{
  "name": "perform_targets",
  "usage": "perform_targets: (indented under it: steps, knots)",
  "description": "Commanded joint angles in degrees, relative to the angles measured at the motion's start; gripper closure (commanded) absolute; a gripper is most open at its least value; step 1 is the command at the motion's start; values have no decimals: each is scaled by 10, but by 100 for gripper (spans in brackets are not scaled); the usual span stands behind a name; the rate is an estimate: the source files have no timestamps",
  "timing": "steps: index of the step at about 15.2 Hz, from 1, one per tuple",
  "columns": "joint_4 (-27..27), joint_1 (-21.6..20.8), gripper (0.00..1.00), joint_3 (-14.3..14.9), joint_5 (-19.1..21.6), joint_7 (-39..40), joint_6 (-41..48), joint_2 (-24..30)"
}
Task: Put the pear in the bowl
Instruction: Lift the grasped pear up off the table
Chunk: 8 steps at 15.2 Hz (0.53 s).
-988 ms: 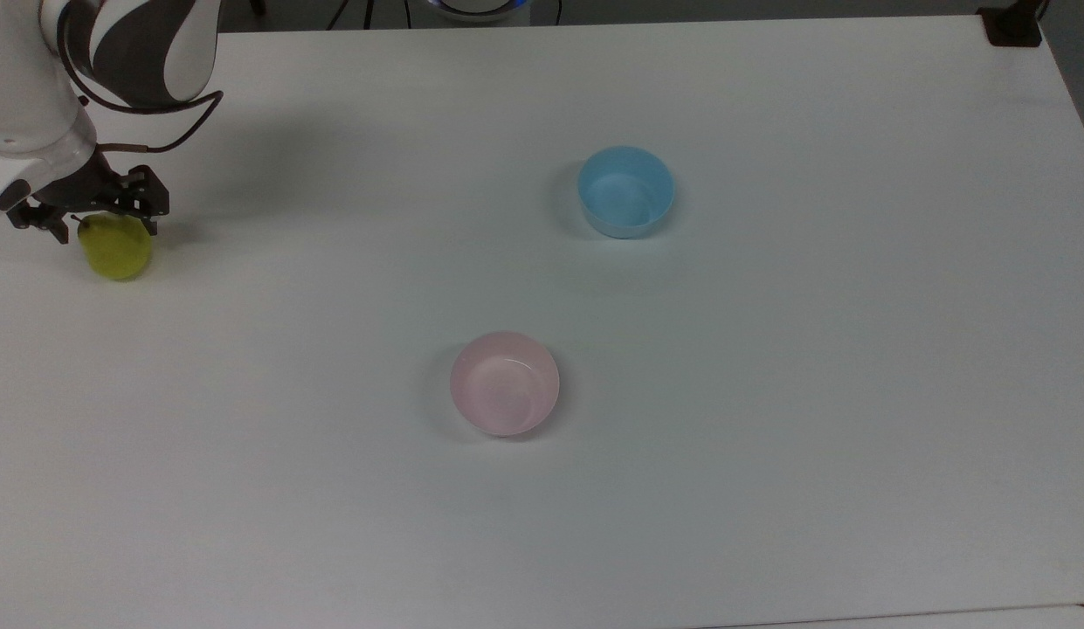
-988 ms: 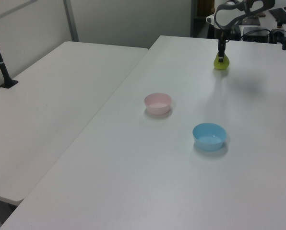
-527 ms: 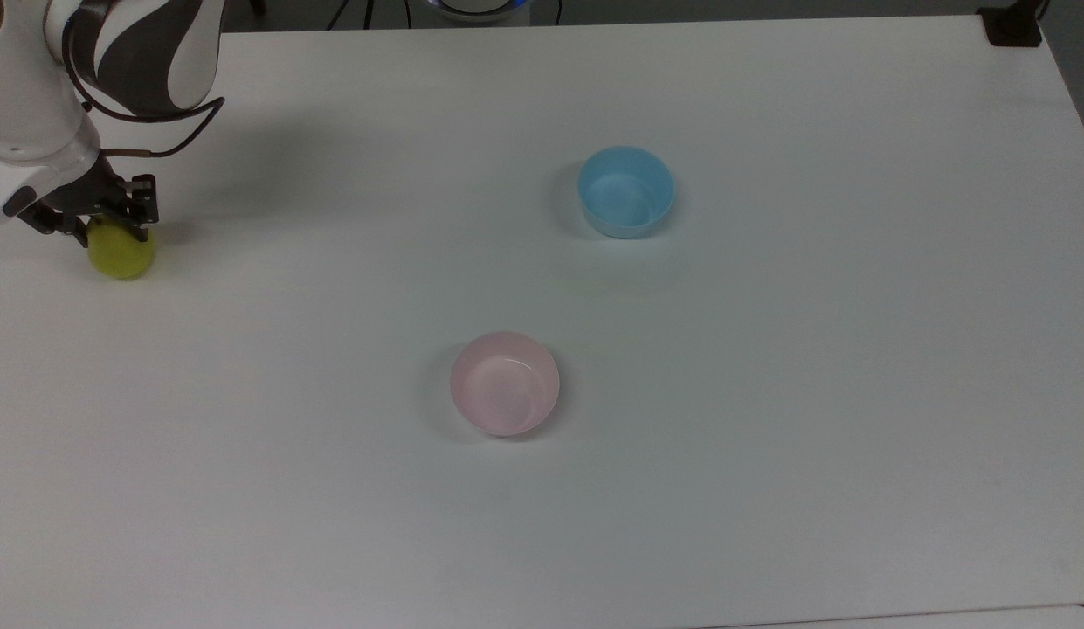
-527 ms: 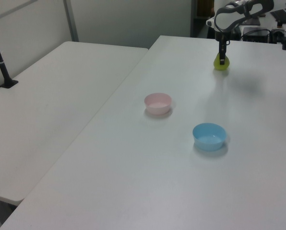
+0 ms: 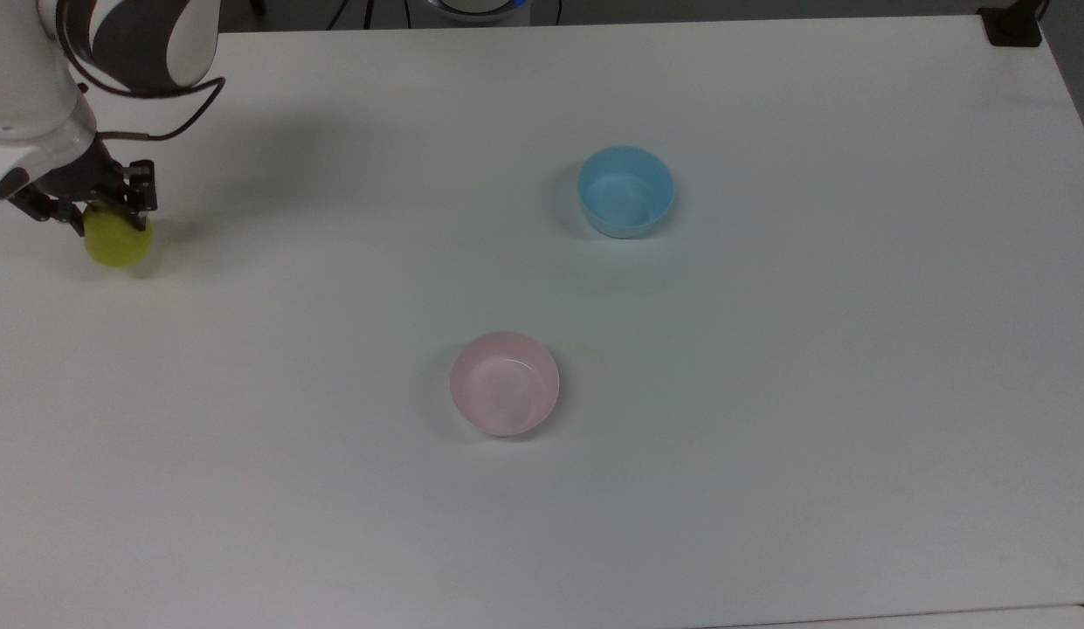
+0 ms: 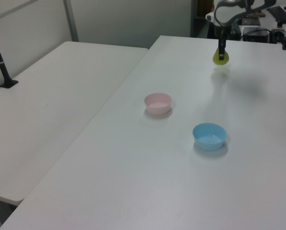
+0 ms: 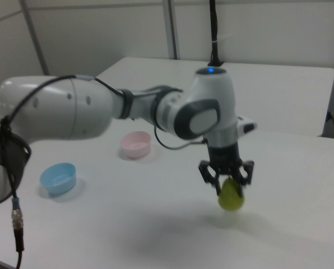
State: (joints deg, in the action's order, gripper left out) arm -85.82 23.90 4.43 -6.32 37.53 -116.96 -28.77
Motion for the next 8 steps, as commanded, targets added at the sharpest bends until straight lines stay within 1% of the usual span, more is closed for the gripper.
perform_targets:
  steps: [1, 4, 6, 8]
  knots:
    - [19, -41, 100, 1, 1, -45, 87, 56]
    - [39, -74, 100, 1, 3, -74, 139, 79]
    - [49, -93, 100, 1, 24, -86, 174, 97]
    - [53, -109, 100, 1, 32, -91, 195, 111]
